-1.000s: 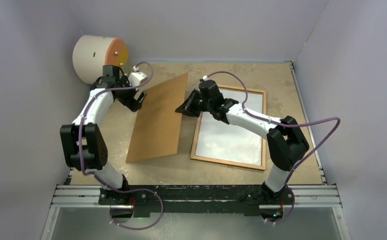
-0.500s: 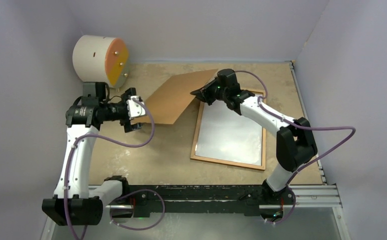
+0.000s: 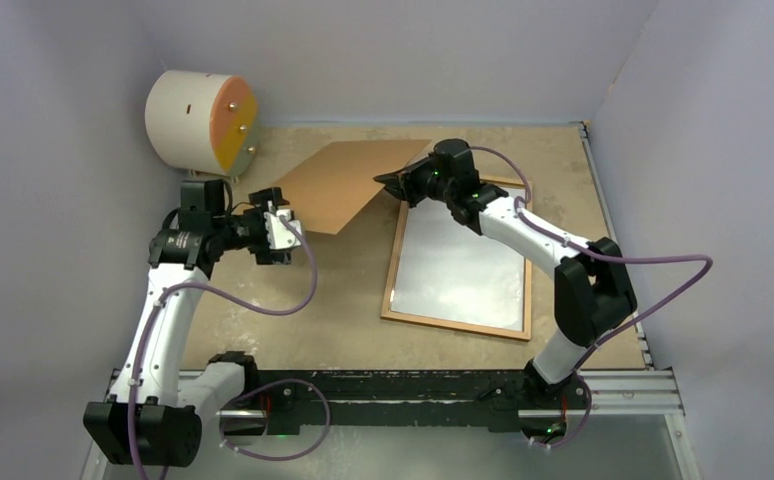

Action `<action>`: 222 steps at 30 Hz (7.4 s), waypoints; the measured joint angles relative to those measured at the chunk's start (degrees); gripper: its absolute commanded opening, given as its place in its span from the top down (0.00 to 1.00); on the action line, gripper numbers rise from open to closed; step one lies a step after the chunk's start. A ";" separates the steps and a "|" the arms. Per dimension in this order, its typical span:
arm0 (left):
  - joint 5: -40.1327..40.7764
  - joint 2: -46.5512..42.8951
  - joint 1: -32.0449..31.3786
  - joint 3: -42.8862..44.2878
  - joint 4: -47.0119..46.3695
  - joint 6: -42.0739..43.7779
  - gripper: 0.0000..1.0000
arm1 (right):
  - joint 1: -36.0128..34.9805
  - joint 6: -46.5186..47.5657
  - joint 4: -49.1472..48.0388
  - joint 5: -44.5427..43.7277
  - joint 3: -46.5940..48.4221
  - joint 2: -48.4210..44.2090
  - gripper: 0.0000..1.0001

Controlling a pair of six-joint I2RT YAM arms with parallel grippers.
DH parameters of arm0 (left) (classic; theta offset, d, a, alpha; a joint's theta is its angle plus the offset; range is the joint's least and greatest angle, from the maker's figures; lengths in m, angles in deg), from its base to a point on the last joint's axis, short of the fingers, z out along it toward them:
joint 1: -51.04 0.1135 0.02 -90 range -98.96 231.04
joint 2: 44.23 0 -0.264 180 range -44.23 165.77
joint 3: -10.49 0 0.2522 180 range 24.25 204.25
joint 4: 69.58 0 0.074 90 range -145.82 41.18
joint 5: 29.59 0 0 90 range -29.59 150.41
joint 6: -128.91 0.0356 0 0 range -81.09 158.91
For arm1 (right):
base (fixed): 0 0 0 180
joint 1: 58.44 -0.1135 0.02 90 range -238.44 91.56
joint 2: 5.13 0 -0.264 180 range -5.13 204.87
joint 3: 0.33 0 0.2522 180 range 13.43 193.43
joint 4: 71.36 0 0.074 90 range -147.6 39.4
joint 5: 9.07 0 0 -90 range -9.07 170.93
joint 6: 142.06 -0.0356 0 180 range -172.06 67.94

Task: Put the photo into the frame

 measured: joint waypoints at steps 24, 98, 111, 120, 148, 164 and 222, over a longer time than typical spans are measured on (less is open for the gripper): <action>6.43 -1.14 -0.85 -1.22 -15.37 3.32 1.00 | 2.62 21.55 3.15 17.66 1.44 -4.90 0.09; 17.90 12.96 -1.18 21.35 -24.50 -28.87 0.04 | 9.33 59.21 -7.30 14.25 0.46 -3.54 1.00; 18.38 16.35 -1.07 13.73 -22.47 -31.71 0.02 | 27.06 47.23 1.01 38.07 -6.99 -10.40 1.00; 15.65 26.84 -3.45 11.96 -24.50 -34.97 0.00 | 40.39 53.20 15.21 45.22 -12.07 -15.30 1.00; 15.19 59.45 -23.08 17.97 -50.18 -63.65 0.11 | 54.05 56.74 37.42 17.59 -1.62 -28.15 1.00; 16.96 63.56 -26.21 19.34 -49.88 -63.49 0.19 | 54.31 50.77 32.30 19.32 -5.25 -29.49 1.00; 17.81 38.25 -2.71 1.31 -35.26 -44.30 0.02 | 32.72 73.18 31.43 47.93 6.84 8.63 1.00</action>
